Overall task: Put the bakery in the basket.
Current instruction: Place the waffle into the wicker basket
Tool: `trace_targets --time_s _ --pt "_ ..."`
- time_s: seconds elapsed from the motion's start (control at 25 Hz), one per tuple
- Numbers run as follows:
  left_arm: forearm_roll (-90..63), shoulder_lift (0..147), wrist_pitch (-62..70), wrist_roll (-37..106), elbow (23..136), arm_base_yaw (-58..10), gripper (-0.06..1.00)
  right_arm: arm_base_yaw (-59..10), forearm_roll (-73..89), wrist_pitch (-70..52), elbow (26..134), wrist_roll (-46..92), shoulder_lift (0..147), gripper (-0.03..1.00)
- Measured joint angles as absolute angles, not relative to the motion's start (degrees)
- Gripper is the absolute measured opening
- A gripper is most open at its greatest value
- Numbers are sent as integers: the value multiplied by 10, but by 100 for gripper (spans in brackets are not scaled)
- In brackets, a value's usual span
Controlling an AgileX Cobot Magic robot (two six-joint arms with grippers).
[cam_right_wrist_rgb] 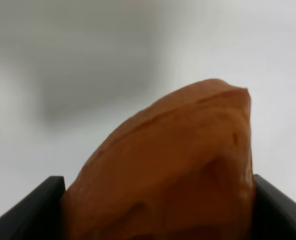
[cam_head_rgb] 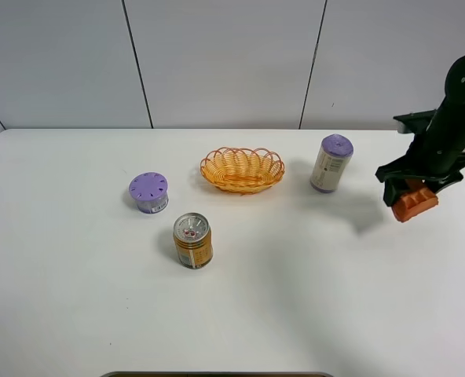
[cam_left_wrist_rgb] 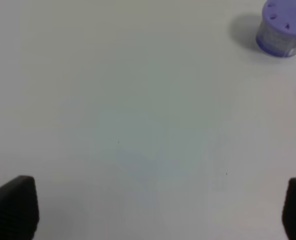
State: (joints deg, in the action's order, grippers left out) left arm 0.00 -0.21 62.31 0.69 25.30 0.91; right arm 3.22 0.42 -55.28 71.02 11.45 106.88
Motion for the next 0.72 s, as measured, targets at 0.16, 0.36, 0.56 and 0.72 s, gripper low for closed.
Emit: trace_targets --time_s 0.16,0.36,0.56,0.72 --pt "0 -2 623 7 253 9 99 8 10 -562 719 112 1006 67" --pt "0 -2 623 7 253 9 99 -71 17 -587 780 93 994 67" --pt "0 -2 623 7 253 9 99 -131 19 -584 834 74 994 67" --pt "0 -2 623 7 253 9 99 -176 19 -552 867 58 996 67"
